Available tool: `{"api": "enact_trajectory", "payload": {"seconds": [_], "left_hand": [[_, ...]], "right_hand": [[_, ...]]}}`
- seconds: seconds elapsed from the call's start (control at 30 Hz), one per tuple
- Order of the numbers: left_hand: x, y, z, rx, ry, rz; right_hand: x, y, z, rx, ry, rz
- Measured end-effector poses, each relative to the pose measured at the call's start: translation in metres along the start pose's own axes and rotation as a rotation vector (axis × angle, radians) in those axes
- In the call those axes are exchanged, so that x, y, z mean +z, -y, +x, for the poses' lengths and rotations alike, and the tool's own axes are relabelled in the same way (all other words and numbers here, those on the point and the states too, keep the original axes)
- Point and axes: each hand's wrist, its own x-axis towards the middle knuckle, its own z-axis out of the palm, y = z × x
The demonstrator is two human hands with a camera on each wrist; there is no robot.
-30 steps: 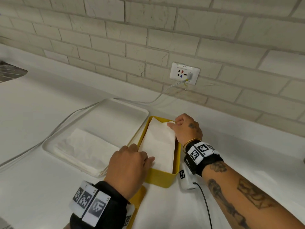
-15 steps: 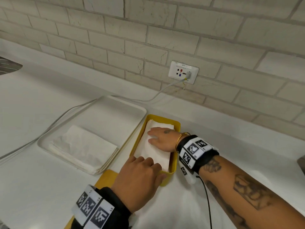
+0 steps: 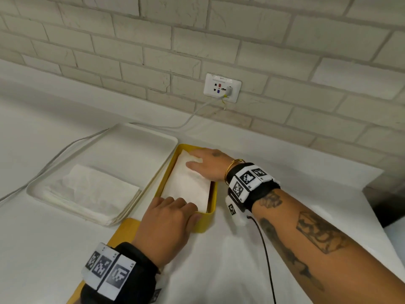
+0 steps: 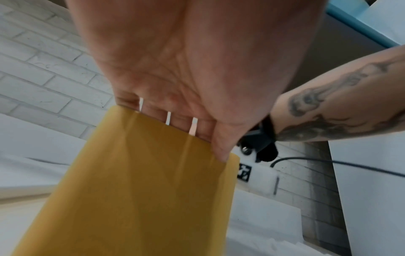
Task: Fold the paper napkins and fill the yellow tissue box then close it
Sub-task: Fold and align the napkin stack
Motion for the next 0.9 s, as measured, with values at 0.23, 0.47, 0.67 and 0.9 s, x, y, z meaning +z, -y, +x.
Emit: {"api": "enact_trajectory", "payload": {"seconds": [0.23,0.47,0.67,0.9], "left_hand": [[-0.002,-0.015,-0.008,0.076,-0.286,-0.168],[0.021,-0.112,-0.038,0.392,-0.039,-0.373],[0.041,-0.141,-0.049,0.393,0.376,-0.241],[0.027,-0.134,-0.056,0.260,0.468,-0.190]], "right_hand": [[-0.020,-0.083,-0.166,0.122,-0.258,0.262],[0.055,-0.172,-0.303,0.497,-0.094,0.344],[0.108,-0.175,-0.323,0.453,0.004,0.215],[0.127,-0.143,-0.344,0.293,0.011,0.095]]}}
